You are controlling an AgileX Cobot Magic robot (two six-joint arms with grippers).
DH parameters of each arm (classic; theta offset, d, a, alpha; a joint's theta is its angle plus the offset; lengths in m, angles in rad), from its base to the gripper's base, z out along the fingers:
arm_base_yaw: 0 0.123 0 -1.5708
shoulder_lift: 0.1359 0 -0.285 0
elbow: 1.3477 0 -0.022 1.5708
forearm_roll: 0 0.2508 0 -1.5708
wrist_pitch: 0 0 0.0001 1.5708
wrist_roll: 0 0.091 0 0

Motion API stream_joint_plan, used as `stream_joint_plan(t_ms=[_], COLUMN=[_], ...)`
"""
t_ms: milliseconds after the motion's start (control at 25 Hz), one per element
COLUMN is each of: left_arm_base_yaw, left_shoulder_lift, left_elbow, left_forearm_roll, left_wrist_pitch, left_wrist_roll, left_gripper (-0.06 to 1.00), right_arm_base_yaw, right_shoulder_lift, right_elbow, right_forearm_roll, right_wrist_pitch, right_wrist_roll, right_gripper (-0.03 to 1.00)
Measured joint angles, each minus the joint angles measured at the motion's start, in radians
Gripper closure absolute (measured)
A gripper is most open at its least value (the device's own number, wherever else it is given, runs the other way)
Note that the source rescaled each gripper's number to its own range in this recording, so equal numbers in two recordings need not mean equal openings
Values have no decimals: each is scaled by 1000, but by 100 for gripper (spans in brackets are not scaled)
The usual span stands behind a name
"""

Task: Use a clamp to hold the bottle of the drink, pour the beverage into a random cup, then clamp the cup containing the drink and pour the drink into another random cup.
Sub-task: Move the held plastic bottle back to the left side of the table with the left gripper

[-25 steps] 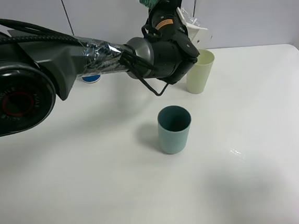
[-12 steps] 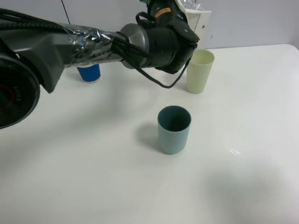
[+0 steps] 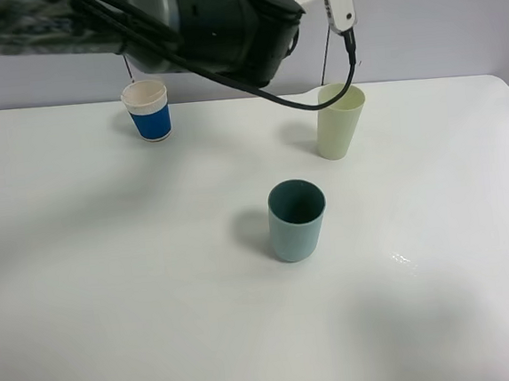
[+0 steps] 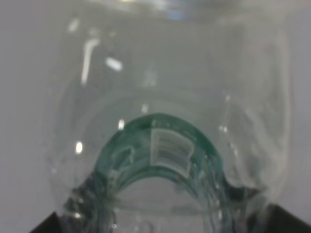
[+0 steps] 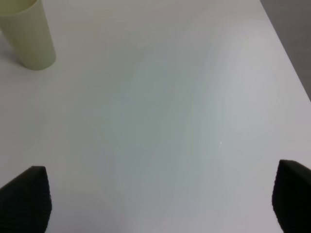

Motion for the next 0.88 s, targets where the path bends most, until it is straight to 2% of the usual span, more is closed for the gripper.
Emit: stream_joint_plan(t_ms=[200,320,480,720,880], left_arm_base_yaw=[46,86,158,283,355], left_shoulder_lift=[-197,-323,-465,-633,-677], left_elbow=[258,409,600,847,967], left_forearm_roll=[-1,2,34,169,326], left_wrist_pitch=[79,143,230,307,334], left_wrist_roll=[-392,-592,-762,-950,-1237], left_gripper=[89,89,89,89,89], right_arm_base_yaw=[0,0,0,0,0], right_shoulder_lift=[0,0,0,0,0], right_elbow=[0,0,0,0,0], right_forearm_roll=[0,0,0,0,0], right_wrist_pitch=[0,0,0,0,0], right_wrist_roll=[0,0,0,0,0], right_gripper=[21,21,21,21,21])
